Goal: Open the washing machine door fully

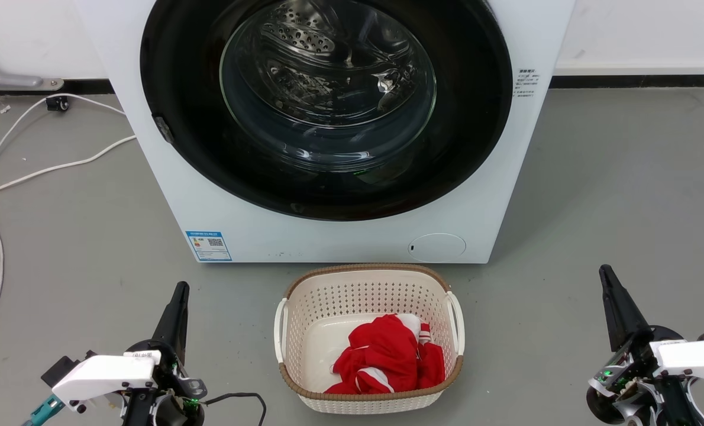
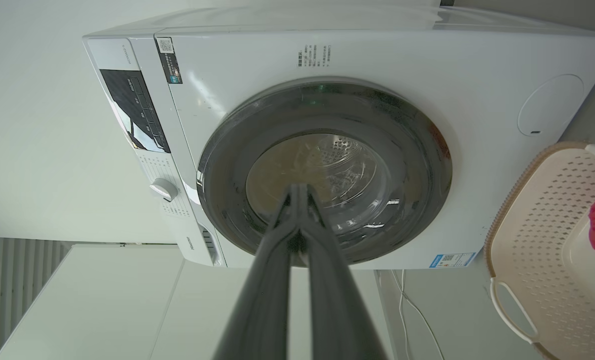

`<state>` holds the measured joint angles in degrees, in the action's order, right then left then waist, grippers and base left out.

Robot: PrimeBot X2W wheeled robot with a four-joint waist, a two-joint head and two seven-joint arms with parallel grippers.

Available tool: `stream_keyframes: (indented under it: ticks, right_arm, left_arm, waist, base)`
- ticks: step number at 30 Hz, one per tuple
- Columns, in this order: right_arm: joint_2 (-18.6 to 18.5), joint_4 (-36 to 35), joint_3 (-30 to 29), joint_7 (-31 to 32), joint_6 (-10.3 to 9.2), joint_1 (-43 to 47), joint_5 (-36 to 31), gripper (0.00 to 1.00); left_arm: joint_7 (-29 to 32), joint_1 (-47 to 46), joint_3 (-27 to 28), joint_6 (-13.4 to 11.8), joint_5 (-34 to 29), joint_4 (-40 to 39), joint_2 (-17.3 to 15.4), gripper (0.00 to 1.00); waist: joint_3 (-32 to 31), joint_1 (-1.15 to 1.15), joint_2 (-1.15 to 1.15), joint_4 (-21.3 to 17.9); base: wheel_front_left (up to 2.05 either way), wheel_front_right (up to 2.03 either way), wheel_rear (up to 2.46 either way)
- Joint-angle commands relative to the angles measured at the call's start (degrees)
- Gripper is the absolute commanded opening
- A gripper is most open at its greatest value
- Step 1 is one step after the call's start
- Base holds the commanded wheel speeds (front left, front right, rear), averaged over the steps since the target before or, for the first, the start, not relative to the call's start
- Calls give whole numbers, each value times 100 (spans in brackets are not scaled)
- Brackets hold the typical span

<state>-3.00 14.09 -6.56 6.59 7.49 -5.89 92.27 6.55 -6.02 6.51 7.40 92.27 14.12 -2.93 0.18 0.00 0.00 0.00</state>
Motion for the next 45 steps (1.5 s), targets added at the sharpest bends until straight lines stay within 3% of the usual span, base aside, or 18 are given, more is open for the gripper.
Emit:
stream_keyframes:
  ticks: [1,8,9,19,25,45]
  right_arm:
    - [23,2,5,-5,0,-85,-3,0]
    - [23,2,5,-5,0,-85,-3,0]
    - [0,0,0,0,0,0,0,100]
    - [2,-269,93,-315,0,98,-182,100]
    - [3,-465,133,-474,0,115,-631,100]
    - [5,-1196,454,-936,0,179,-4114,100]
  left_arm:
    - [-1,-52,8,22,-7,-2,7,0]
    - [-1,-52,8,22,-7,-2,7,0]
    - [0,0,0,0,0,0,0,100]
    - [-301,-23,-232,1,-37,-172,4,100]
    - [-472,-47,-268,2,-272,-365,-14,100]
    - [-932,-10,-348,6,-2867,-995,-12,100]
  waist:
    - [0,0,0,0]
    - [0,0,0,0]
    - [0,0,0,0]
    - [15,0,0,2]
    - [31,0,0,2]
    - [67,0,0,1]
  base:
    - [0,0,0]
    - [0,0,0]
    - [0,0,0]
    - [0,0,0]
    - [0,0,0]
    - [0,0,0]
